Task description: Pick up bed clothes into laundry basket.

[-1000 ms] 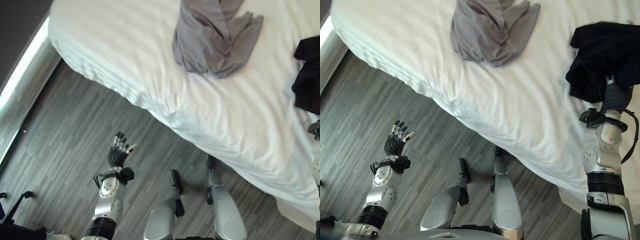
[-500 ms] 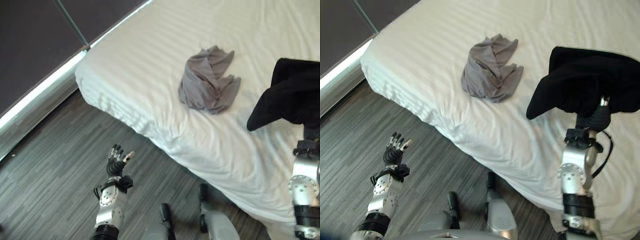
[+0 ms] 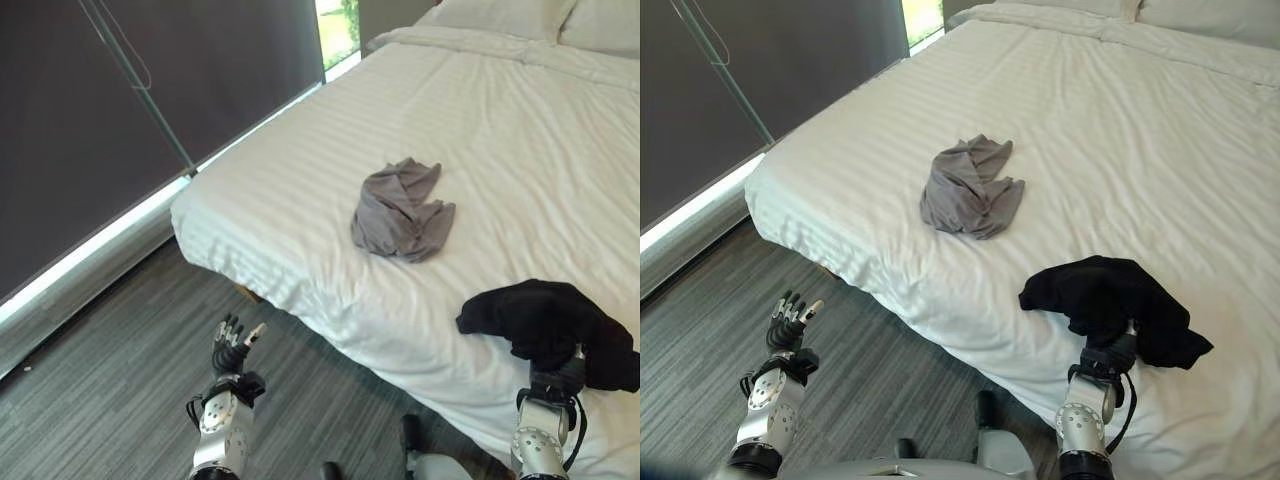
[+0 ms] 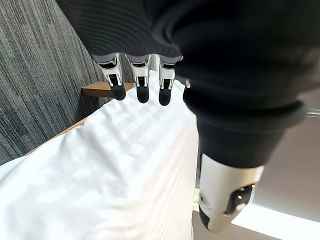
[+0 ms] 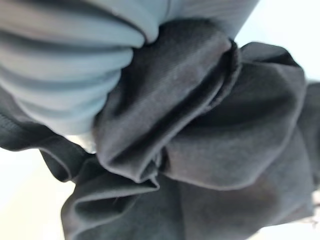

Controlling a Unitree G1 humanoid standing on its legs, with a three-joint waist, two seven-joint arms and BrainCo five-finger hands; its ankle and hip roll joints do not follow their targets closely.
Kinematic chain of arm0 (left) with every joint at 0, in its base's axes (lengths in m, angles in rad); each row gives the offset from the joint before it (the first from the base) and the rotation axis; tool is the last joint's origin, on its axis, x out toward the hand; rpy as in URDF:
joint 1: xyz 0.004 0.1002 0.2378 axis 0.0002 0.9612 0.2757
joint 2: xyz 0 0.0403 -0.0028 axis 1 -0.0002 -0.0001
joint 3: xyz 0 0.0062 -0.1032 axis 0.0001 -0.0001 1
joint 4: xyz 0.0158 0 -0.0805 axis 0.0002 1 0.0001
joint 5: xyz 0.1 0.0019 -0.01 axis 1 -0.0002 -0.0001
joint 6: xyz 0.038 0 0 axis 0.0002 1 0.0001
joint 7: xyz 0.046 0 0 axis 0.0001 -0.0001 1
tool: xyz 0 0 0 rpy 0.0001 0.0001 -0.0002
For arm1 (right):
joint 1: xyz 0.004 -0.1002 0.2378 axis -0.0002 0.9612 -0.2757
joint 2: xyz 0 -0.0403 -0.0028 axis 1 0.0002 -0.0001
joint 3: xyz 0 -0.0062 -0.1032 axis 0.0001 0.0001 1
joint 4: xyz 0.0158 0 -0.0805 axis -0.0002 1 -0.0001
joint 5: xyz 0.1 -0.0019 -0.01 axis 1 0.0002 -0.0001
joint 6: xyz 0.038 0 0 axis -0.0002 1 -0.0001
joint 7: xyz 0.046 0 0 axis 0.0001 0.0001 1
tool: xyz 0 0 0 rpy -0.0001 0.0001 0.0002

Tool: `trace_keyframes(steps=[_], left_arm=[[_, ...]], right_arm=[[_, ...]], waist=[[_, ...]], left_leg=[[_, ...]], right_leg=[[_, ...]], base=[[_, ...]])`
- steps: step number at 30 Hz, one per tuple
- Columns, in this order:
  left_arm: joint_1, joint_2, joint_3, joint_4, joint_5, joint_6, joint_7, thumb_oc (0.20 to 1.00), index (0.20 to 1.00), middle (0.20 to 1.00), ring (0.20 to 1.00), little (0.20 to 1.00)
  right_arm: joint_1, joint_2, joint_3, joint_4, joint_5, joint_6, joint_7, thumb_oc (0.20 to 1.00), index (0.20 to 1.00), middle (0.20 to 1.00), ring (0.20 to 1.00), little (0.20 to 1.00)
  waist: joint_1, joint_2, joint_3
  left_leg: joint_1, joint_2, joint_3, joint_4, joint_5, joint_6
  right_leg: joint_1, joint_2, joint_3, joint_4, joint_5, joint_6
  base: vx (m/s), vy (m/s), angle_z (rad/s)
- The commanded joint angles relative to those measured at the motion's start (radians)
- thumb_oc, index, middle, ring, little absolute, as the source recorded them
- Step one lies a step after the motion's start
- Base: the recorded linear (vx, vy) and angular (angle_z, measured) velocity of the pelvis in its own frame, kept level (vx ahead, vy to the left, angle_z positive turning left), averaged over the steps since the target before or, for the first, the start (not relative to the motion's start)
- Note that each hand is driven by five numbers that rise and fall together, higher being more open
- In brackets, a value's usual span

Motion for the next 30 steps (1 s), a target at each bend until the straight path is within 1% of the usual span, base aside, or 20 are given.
trace_keyframes(steps=[1, 6, 11, 13, 14, 15, 16, 17, 18, 19, 20, 21, 22, 23, 24, 25, 26, 27, 28, 30], left_arm=[[-0.080, 0.058, 0.001, -0.022, -0.034, -0.078, 0.003, 1.000, 1.000, 1.000, 1.000, 1.000], [-0.076, 0.054, 0.000, -0.019, -0.023, -0.075, -0.001, 1.000, 1.000, 1.000, 1.000, 1.000], [-0.068, 0.040, -0.003, -0.017, -0.017, -0.074, -0.004, 1.000, 1.000, 1.000, 1.000, 1.000], [-0.071, 0.045, 0.008, -0.024, -0.019, -0.080, 0.001, 1.000, 1.000, 1.000, 1.000, 1.000], [-0.084, 0.061, 0.034, -0.030, -0.030, -0.091, 0.009, 1.000, 1.000, 1.000, 1.000, 1.000], [-0.093, 0.070, 0.041, -0.031, -0.034, -0.095, 0.011, 1.000, 1.000, 1.000, 1.000, 1.000], [-0.103, 0.088, 0.050, -0.030, -0.030, -0.098, 0.010, 1.000, 1.000, 1.000, 1.000, 1.000], [-0.110, 0.105, 0.057, -0.035, -0.025, -0.102, 0.007, 1.000, 1.000, 1.000, 1.000, 1.000], [-0.119, 0.121, 0.064, -0.046, -0.023, -0.101, 0.006, 1.000, 1.000, 1.000, 1.000, 1.000], [-0.132, 0.133, 0.070, -0.047, -0.024, -0.103, 0.008, 1.000, 1.000, 1.000, 1.000, 1.000], [-0.144, 0.150, 0.089, -0.056, -0.030, -0.112, 0.024, 1.000, 1.000, 1.000, 1.000, 1.000], [-0.151, 0.160, 0.101, -0.052, -0.034, -0.113, 0.032, 1.000, 1.000, 1.000, 1.000, 1.000], [-0.166, 0.199, 0.118, -0.033, -0.028, -0.112, 0.044, 1.000, 1.000, 1.000, 1.000, 1.000], [-0.179, 0.224, 0.120, -0.029, -0.019, -0.113, 0.055, 1.000, 1.000, 1.000, 1.000, 1.000], [-0.197, 0.240, 0.121, -0.037, -0.020, -0.117, 0.063, 1.000, 1.000, 1.000, 1.000, 1.000], [-0.215, 0.252, 0.120, -0.040, -0.024, -0.122, 0.070, 1.000, 1.000, 1.000, 1.000, 1.000], [-0.275, 0.282, 0.099, -0.035, -0.029, -0.139, 0.078, 1.000, 1.000, 1.000, 1.000, 1.000], [-0.275, 0.282, 0.099, -0.034, -0.029, -0.139, 0.078, 1.000, 1.000, 1.000, 1.000, 1.000], [-0.318, 0.305, 0.077, -0.042, -0.040, -0.145, 0.076, 1.000, 1.000, 1.000, 1.000, 1.000], [-0.366, 0.320, 0.042, -0.007, -0.043, -0.148, 0.075, 1.000, 1.000, 1.000, 1.000, 1.000]], right_arm=[[-0.075, -0.041, -0.065, -0.120, -0.068, -0.063, 0.032, 0.200, 0.200, 0.200, 0.200, 0.200], [-0.039, -0.087, -0.035, -0.080, -0.166, -0.015, 0.005, 0.200, 0.200, 0.200, 0.200, 0.200], [-0.033, -0.086, -0.027, -0.083, -0.181, -0.009, 0.011, 0.200, 0.200, 0.200, 0.200, 0.200], [-0.035, -0.091, -0.027, -0.088, -0.185, -0.012, 0.016, 0.200, 0.200, 0.200, 0.200, 0.200], [-0.038, -0.101, -0.031, -0.095, -0.192, -0.015, 0.016, 0.200, 0.200, 0.200, 0.200, 0.200], [-0.042, -0.106, -0.031, -0.099, -0.192, -0.016, 0.016, 0.200, 0.200, 0.200, 0.200, 0.200], [-0.043, -0.114, -0.031, -0.102, -0.191, -0.015, 0.020, 0.200, 0.200, 0.200, 0.200, 0.200], [-0.042, -0.125, -0.037, -0.103, -0.192, -0.015, 0.025, 0.200, 0.200, 0.200, 0.200, 0.200], [-0.034, -0.140, -0.050, -0.109, -0.200, -0.013, 0.027, 0.200, 0.200, 0.200, 0.200, 0.200], [-0.038, -0.154, -0.056, -0.110, -0.208, -0.011, 0.026, 0.200, 0.200, 0.200, 0.200, 0.200], [-0.058, -0.163, -0.066, -0.103, -0.213, -0.019, 0.015, 0.200, 0.200, 0.200, 0.200, 0.200], [-0.061, -0.157, -0.072, -0.099, -0.206, -0.023, 0.010, 0.200, 0.200, 0.200, 0.200, 0.200], [-0.057, -0.158, -0.072, -0.092, -0.206, -0.024, 0.009, 0.200, 0.200, 0.200, 0.200, 0.200], [-0.052, -0.167, -0.062, -0.094, -0.224, -0.025, 0.007, 0.200, 0.200, 0.200, 0.200, 0.200], [-0.052, -0.178, -0.055, -0.095, -0.232, -0.022, 0.007, 0.200, 0.200, 0.200, 0.200, 0.200], [-0.051, -0.187, -0.049, -0.096, -0.237, -0.023, 0.005, 0.200, 0.200, 0.200, 0.200, 0.200], [-0.057, -0.203, -0.044, -0.093, -0.230, -0.026, -0.002, 0.200, 0.200, 0.200, 0.200, 0.200], [-0.057, -0.203, -0.044, -0.093, -0.230, -0.026, -0.002, 0.200, 0.200, 0.200, 0.200, 0.200], [-0.068, -0.200, -0.031, -0.100, -0.239, -0.028, -0.009, 0.200, 0.200, 0.200, 0.200, 0.200], [-0.077, -0.178, -0.024, -0.102, -0.237, -0.032, -0.018, 0.200, 0.200, 0.200, 0.200, 0.200]], waist=[[0.009, -0.020, 0.048], [0.007, -0.026, 0.056], [0.011, -0.026, 0.060], [0.010, -0.022, 0.069], [0.003, -0.019, 0.093], [0.000, -0.026, 0.106], [-0.002, -0.034, 0.122], [-0.002, -0.041, 0.132], [0.004, -0.048, 0.145], [0.014, -0.051, 0.160], [0.033, -0.059, 0.175], [0.023, -0.058, 0.166], [0.016, -0.056, 0.147], [0.021, -0.053, 0.148], [0.019, -0.044, 0.149], [0.012, -0.034, 0.153], [-0.008, -0.012, 0.161], [-0.007, -0.013, 0.162], [-0.027, -0.005, 0.170], [-0.033, -0.011, 0.161]], left_leg=[[0.048, 0.027, 0.005, 0.012, 0.005, -0.050], [0.045, 0.034, 0.007, 0.012, 0.013, -0.057], [0.048, 0.039, 0.003, 0.012, 0.014, -0.059], [0.050, 0.042, -0.001, 0.012, 0.014, -0.058], [0.041, 0.052, -0.006, 0.052, 0.006, -0.059], [0.007, 0.060, -0.007, 0.127, -0.014, -0.064], [-0.028, 0.067, -0.011, 0.201, -0.019, -0.072], [-0.083, 0.089, -0.024, 0.336, -0.010, -0.083], [-0.132, 0.108, -0.044, 0.442, 0.024, -0.094], [-0.172, 0.101, -0.082, 0.505, 0.058, -0.101], [-0.246, 0.053, -0.200, 0.564, 0.074, -0.098], [-0.262, 0.077, -0.214, 0.524, 0.077, -0.088], [-0.246, 0.155, -0.207, 0.400, 0.100, -0.080], [-0.210, 0.170, -0.213, 0.294, 0.102, -0.077], [-0.197, 0.192, -0.214, 0.223, 0.121, -0.085], [-0.184, 0.217, -0.204, 0.164, 0.154, -0.102], [-0.154, 0.248, -0.174, 0.099, 0.185, -0.129], [-0.153, 0.248, -0.173, 0.098, 0.185, -0.129], [-0.152, 0.239, -0.138, 0.108, 0.162, -0.131], [-0.161, 0.197, -0.114, 0.109, 0.119, -0.114]], right_leg=[[0.077, -0.059, 0.026, 0.113, -0.157, 0.081], [0.076, -0.048, 0.024, 0.111, -0.157, 0.074], [0.084, -0.043, 0.022, 0.111, -0.162, 0.072], [0.071, -0.041, 0.023, 0.151, -0.180, 0.067], [0.032, -0.026, 0.048, 0.229, -0.213, 0.057], [0.009, -0.023, 0.064, 0.271, -0.227, 0.048], [0.004, -0.021, 0.082, 0.286, -0.233, 0.037], [0.006, -0.017, 0.085, 0.295, -0.240, 0.024], [0.020, -0.014, 0.082, 0.293, -0.246, 0.011], [0.033, -0.009, 0.085, 0.290, -0.252, 0.003], [0.043, -0.008, 0.112, 0.284, -0.258, -0.002], [0.043, -0.013, 0.120, 0.276, -0.259, 0.001], [0.055, -0.019, 0.145, 0.255, -0.261, 0.014], [0.063, -0.025, 0.165, 0.253, -0.271, 0.023], [0.054, -0.029, 0.176, 0.256, -0.271, 0.026], [0.048, -0.033, 0.186, 0.265, -0.280, 0.032], [0.041, -0.061, 0.214, 0.278, -0.299, 0.054], [0.041, -0.061, 0.215, 0.278, -0.299, 0.054], [0.030, -0.085, 0.230, 0.285, -0.294, 0.073], [0.038, -0.138, 0.244, 0.260, -0.282, 0.103]], base=[[0.01, -0.040, -0.05], [0.00, -0.034, -0.01], [0.00, -0.027, 0.00], [-0.03, -0.027, 0.01], [-0.09, -0.070, 0.00], [-0.10, -0.118, -0.08], [-0.06, -0.171, -0.05], [-0.03, -0.213, -0.05], [0.00, -0.194, 0.24], [-0.01, -0.099, 0.34], [0.01, 0.003, 0.17], [0.13, 0.155, -0.33], [0.22, 0.243, -0.62], [0.22, 0.300, -0.76], [0.14, 0.293, -0.65], [0.19, 0.542, -0.77], [0.17, 0.456, -0.81], [0.18, 0.602, -0.82], [0.07, 0.386, -0.66], [0.13, 0.509, -0.31]])
